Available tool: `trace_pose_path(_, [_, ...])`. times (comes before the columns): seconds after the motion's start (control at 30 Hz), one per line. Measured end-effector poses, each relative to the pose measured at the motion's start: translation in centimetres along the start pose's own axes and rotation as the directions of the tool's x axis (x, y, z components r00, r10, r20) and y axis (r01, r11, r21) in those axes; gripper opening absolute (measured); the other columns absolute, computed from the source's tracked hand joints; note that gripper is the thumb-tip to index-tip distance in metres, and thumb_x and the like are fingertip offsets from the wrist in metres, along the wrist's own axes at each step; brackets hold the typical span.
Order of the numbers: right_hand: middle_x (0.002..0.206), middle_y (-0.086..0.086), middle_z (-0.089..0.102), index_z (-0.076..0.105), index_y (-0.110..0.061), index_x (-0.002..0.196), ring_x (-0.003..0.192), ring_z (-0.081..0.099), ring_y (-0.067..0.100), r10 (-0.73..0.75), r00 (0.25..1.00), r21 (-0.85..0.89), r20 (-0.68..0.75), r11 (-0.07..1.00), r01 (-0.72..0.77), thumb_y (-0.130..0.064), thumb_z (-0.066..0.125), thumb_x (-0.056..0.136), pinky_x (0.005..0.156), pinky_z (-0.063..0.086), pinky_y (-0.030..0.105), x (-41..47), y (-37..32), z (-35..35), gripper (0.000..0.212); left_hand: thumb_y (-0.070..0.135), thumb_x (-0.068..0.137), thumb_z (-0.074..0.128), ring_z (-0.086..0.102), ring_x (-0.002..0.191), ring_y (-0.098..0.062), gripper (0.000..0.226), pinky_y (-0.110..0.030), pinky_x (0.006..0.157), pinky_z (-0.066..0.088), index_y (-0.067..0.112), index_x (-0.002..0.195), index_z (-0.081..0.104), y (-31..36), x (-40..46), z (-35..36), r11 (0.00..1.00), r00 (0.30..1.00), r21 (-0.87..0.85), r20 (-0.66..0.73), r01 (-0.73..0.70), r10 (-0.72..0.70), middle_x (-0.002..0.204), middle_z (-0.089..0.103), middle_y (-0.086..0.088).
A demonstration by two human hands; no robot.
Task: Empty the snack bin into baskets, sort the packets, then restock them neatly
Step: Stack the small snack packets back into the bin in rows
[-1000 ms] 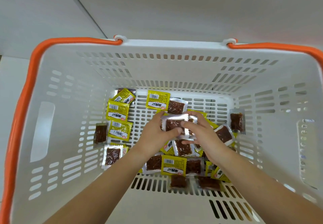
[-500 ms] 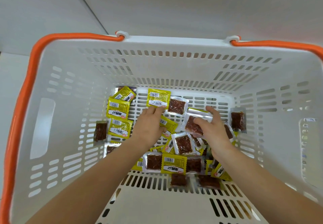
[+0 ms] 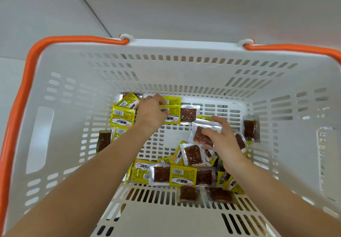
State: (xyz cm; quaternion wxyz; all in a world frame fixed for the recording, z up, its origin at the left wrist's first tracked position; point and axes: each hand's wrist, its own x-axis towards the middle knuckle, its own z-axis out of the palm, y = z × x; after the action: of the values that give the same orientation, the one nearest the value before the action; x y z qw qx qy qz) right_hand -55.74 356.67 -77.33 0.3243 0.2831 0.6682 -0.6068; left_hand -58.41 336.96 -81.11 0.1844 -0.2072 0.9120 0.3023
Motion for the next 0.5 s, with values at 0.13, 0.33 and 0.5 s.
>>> trace_pose_path(0.13, [0.083,-0.009,0.045,0.048,-0.027,0.124,0.076,0.054,0.008,-0.014,1.0,0.025,0.018,1.0,0.013,-0.004,0.054,0.093,0.075,0.057,0.034,0.2,-0.1,-0.1,0.039,0.01,0.083,0.072,0.05,0.074,-0.018,0.036,-0.025,0.065,0.038,0.017,0.107,0.046,1.2,-1.7,-0.1,0.971,0.997,-0.236,-0.072,-0.037,0.021,0.092,0.053,0.0])
trace_pose_path(0.33, [0.1,0.008,0.063,0.055,-0.019,0.115,0.091,0.066,0.026,0.078,0.991,0.211,0.11,0.972,-0.1,-0.002,0.056,0.091,0.062,0.058,0.03,0.2,-0.9,-0.1,0.03,0.016,0.084,0.071,0.053,0.091,0.002,0.026,-0.017,0.084,0.045,0.026,0.108,0.069,2.4,-5.5,-1.8,0.853,0.931,-0.373,-0.171,-0.365,0.324,0.095,0.053,0.015])
trace_pose_path(0.5, [0.098,0.007,0.067,0.058,-0.015,0.107,0.084,0.067,0.025,0.031,0.956,0.335,0.291,0.933,-0.133,-0.02,0.045,0.098,0.066,0.057,0.035,-1.4,-4.1,-0.4,0.017,0.035,0.083,0.063,0.056,0.105,0.001,0.026,-0.021,0.091,0.046,0.031,0.109,0.067,2.9,-9.0,-3.6,0.804,0.851,-0.289,-0.091,-0.519,0.517,0.109,0.058,0.018])
